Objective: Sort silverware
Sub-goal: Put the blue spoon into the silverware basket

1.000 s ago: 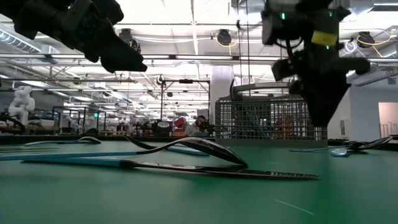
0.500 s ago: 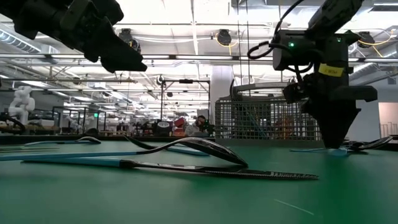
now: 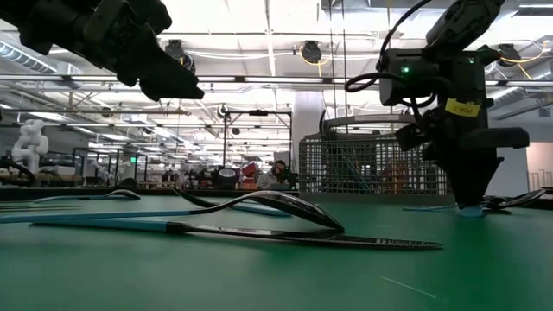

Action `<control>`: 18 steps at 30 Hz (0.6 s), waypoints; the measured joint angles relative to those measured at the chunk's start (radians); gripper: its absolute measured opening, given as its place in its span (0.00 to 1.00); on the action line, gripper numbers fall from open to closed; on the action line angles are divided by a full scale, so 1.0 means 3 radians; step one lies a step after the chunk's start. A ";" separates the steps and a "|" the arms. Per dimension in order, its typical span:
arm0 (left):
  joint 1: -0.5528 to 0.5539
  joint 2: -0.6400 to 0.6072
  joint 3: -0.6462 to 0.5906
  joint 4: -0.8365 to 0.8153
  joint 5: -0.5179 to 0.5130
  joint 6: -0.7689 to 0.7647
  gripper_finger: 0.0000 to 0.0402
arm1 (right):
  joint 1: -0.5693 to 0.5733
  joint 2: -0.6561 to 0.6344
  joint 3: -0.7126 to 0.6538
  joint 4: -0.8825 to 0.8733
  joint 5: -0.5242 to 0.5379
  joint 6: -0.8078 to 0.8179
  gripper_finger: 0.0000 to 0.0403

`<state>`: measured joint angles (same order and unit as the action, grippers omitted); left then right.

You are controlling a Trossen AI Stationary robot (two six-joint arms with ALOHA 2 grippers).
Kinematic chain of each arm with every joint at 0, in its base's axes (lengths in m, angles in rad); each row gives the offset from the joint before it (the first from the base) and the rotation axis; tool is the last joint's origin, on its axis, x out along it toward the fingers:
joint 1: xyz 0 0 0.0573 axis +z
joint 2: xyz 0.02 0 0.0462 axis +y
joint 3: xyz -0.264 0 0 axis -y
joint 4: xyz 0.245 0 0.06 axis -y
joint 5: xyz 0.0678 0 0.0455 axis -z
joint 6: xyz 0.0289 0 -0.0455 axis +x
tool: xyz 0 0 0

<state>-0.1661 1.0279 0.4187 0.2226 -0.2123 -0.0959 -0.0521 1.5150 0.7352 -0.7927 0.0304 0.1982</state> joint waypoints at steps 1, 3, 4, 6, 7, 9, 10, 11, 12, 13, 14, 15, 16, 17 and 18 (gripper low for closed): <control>0.0001 -0.0001 0.0000 0.0001 0.0000 0.0000 0.57 | 0.0000 -0.0002 -0.0014 0.0006 0.0008 0.0000 0.10; 0.0000 -0.0001 0.0000 -0.0011 0.0000 0.0000 0.57 | 0.0001 -0.0004 -0.0022 -0.0003 0.0024 0.0000 0.05; 0.0001 -0.0001 0.0000 -0.0013 0.0000 0.0004 0.57 | 0.0009 -0.0004 -0.0021 -0.0017 0.0034 0.0000 0.03; 0.0000 -0.0001 0.0000 -0.0012 0.0000 0.0011 0.57 | 0.0036 -0.0010 -0.0023 -0.0021 0.0057 0.0010 0.01; 0.0000 -0.0001 0.0000 -0.0011 0.0000 0.0015 0.57 | 0.0053 -0.0018 -0.0021 -0.0026 0.0073 0.0022 0.02; 0.0000 -0.0001 0.0000 -0.0009 0.0000 0.0015 0.57 | 0.0086 -0.0014 0.0015 -0.0078 0.0097 0.0053 0.01; 0.0001 -0.0001 0.0000 -0.0008 0.0000 0.0015 0.57 | 0.0106 -0.0007 0.0047 -0.0137 0.0131 0.0054 0.01; 0.0001 -0.0001 0.0000 -0.0009 0.0000 0.0015 0.57 | 0.0128 -0.0006 0.0091 -0.0205 0.0164 0.0056 0.01; 0.0000 -0.0001 0.0000 -0.0004 0.0000 0.0015 0.57 | 0.0156 -0.0006 0.0150 -0.0265 0.0223 0.0062 0.01; 0.0001 -0.0001 0.0000 0.0001 0.0000 0.0015 0.57 | 0.0181 -0.0008 0.0220 -0.0299 0.0309 0.0061 0.01; 0.0000 -0.0001 0.0000 0.0005 0.0000 0.0015 0.57 | 0.0204 -0.0008 0.0282 -0.0343 0.0374 0.0061 0.01; 0.0001 -0.0001 0.0000 0.0009 0.0000 0.0014 0.57 | 0.0224 -0.0008 0.0355 -0.0425 0.0438 0.0061 0.01; 0.0000 -0.0001 0.0000 0.0012 0.0000 0.0014 0.57 | 0.0242 -0.0008 0.0433 -0.0530 0.0501 0.0061 0.00; 0.0001 -0.0001 0.0000 0.0011 0.0000 0.0014 0.57 | 0.0258 -0.0008 0.0520 -0.0640 0.0544 0.0061 0.00; 0.0001 -0.0001 0.0000 0.0013 0.0000 0.0014 0.57 | 0.0275 -0.0008 0.0610 -0.0732 0.0597 0.0060 0.00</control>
<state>-0.1659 1.0275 0.4187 0.2264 -0.2123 -0.0917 0.0305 1.5127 0.9183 -1.0123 0.2094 0.2162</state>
